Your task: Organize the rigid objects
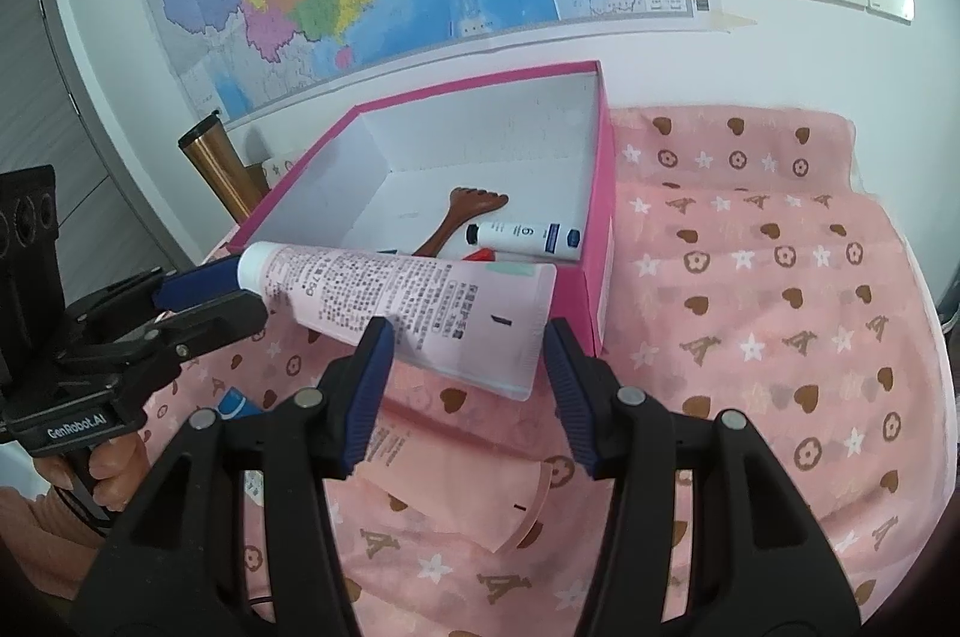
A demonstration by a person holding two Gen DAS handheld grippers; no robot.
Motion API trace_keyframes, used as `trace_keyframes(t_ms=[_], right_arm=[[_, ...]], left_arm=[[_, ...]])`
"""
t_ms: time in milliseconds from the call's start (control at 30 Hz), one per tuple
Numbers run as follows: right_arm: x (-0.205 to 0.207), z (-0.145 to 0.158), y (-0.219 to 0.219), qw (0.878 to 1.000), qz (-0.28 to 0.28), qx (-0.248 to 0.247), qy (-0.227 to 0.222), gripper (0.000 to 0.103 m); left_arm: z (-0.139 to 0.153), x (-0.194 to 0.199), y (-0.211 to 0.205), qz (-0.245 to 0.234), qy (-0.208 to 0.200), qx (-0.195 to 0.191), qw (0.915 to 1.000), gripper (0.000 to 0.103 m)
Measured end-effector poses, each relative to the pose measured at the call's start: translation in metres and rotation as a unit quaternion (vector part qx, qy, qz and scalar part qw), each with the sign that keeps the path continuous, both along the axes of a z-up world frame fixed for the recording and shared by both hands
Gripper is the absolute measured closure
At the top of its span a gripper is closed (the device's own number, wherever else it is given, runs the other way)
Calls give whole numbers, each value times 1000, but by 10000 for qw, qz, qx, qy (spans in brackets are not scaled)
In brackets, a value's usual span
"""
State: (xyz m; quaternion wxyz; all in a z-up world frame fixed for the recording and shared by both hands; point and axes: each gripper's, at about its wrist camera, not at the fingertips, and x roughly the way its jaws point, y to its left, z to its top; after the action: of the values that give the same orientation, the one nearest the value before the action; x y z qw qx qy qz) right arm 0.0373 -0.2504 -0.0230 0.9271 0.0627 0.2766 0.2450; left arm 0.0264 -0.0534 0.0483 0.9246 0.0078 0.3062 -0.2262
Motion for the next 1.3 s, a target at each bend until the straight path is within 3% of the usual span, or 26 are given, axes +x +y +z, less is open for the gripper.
trace_keyframes(t_ms=[1300], right_arm=[[26, 22, 5, 9997, -12, -158, -189, 48]], left_arm=[[7, 35, 2, 165, -86, 60, 9998, 56]])
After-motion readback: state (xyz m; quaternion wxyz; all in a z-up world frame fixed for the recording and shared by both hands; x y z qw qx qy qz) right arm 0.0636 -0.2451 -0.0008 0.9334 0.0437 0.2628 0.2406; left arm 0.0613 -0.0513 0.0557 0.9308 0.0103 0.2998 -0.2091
